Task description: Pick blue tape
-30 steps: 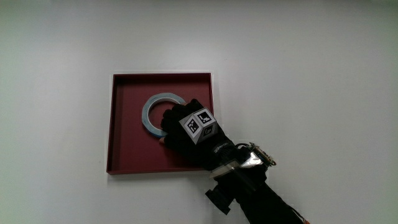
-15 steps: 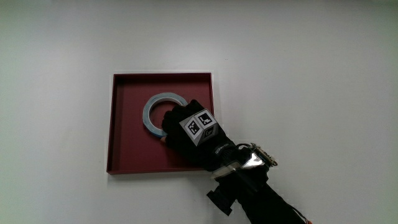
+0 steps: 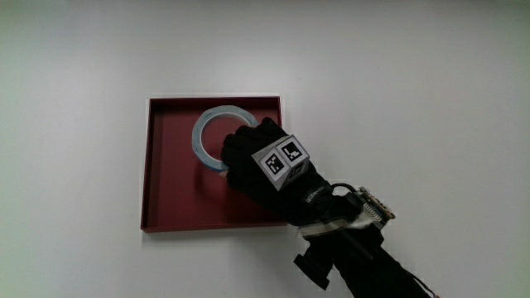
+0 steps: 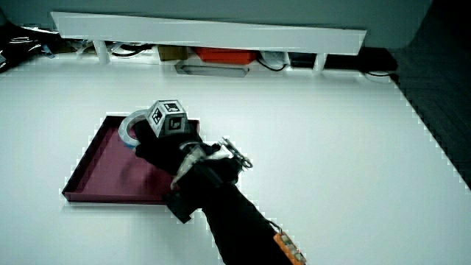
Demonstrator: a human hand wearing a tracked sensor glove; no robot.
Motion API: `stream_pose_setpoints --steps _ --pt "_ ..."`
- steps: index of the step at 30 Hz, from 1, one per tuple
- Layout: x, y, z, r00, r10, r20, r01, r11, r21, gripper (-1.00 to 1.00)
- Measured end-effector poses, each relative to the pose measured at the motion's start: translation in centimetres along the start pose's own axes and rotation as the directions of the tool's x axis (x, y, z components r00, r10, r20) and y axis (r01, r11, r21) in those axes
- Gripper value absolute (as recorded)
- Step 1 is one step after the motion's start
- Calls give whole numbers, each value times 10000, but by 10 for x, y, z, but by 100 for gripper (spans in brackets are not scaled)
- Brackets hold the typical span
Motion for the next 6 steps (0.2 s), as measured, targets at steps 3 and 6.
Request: stream_pose_setpoints --steps 3,6 --pt "0 -7 15 9999 -16 -148 18 9998 179 100" --pt "5 -15 28 9998 -161 -98 164 9994 318 100"
